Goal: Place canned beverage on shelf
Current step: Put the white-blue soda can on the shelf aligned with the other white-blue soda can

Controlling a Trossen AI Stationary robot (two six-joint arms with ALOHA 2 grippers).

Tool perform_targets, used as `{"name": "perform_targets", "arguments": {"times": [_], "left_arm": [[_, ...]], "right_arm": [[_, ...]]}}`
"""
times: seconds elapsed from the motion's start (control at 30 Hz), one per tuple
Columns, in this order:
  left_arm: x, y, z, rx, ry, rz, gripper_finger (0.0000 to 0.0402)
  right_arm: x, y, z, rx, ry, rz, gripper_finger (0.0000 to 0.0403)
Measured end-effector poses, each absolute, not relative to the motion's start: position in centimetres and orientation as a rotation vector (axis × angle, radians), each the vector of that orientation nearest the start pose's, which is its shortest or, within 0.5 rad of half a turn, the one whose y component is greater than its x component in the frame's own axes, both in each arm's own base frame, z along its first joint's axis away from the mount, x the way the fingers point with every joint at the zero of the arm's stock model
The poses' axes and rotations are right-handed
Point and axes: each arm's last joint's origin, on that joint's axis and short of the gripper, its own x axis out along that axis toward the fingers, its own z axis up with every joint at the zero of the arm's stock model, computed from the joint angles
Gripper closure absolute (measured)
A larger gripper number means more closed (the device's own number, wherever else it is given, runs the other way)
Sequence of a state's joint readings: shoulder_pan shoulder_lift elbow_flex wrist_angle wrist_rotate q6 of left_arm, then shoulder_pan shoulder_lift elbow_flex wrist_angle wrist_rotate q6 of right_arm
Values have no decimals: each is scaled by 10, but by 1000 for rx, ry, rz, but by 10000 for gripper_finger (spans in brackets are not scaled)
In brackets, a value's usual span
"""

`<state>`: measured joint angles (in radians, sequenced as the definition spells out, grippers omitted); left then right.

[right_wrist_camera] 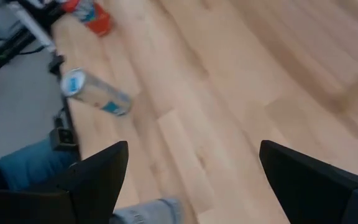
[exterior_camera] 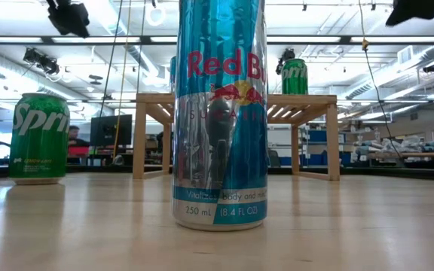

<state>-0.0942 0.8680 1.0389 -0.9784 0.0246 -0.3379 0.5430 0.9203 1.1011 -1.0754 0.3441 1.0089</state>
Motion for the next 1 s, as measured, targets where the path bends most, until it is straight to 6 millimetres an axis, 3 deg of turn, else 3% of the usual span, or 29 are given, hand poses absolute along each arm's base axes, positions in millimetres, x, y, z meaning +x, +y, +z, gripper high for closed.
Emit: {"name": "perform_targets", "arguments": {"times": [0.33, 0.57, 0.83, 1.0], "left_arm": [[152, -21, 341, -300, 747, -20, 88], [152, -23, 342, -305, 738, -29, 88], [152, -23, 342, -353, 740, -10, 88], [152, -23, 342, -387, 740, 3, 88]], "right_arm": [[148, 122, 320, 449, 819, -244, 30], [159, 157, 298, 469, 876, -273, 30], [155, 194, 304, 500, 904, -236, 30], [148, 208, 288, 484, 957, -333, 30]]}}
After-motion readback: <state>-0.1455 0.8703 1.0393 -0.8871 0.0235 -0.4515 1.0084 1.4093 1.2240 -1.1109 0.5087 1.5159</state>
